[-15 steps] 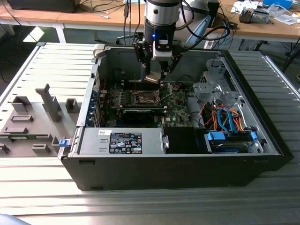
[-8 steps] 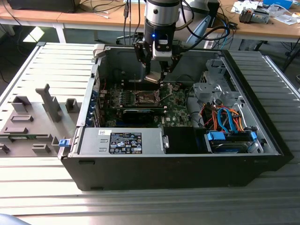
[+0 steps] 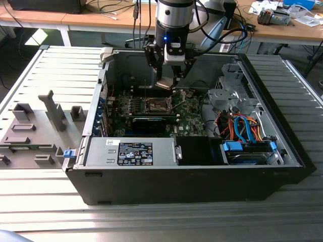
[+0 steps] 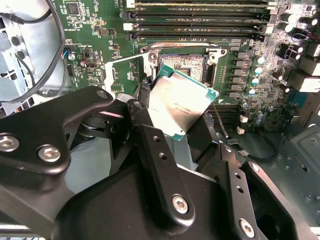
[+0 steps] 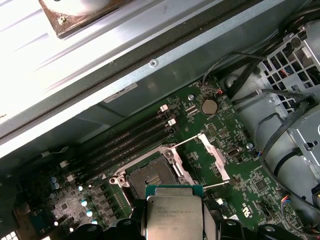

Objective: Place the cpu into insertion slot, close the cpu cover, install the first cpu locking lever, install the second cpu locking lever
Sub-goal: 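Place the cpu into insertion slot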

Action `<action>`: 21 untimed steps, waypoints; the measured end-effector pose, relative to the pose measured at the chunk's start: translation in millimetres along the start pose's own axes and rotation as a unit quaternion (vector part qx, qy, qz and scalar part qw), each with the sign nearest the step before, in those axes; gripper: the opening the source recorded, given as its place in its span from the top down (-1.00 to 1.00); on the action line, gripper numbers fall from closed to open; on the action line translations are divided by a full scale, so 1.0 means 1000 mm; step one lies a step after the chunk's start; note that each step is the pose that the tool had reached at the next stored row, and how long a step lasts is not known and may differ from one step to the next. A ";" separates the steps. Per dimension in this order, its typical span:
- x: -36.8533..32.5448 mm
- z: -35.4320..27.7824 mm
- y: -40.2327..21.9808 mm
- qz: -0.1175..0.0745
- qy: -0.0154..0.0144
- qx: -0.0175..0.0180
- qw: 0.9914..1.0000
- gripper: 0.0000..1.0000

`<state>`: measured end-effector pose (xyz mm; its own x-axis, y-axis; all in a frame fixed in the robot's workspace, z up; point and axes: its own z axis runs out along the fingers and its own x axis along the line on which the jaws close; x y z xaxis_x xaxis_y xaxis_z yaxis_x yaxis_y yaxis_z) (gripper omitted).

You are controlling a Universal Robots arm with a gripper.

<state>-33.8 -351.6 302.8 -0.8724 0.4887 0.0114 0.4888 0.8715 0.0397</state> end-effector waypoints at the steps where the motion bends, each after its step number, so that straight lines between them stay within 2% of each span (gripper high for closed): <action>1: 0.0000 0.0000 0.0000 0.000 0.000 0.000 1.000 -0.08; 21: 0.0000 0.0001 0.0000 0.005 0.000 0.000 1.000 -0.08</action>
<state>-33.9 -351.6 302.7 -0.8676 0.4972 0.0114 0.4973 0.8667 0.0397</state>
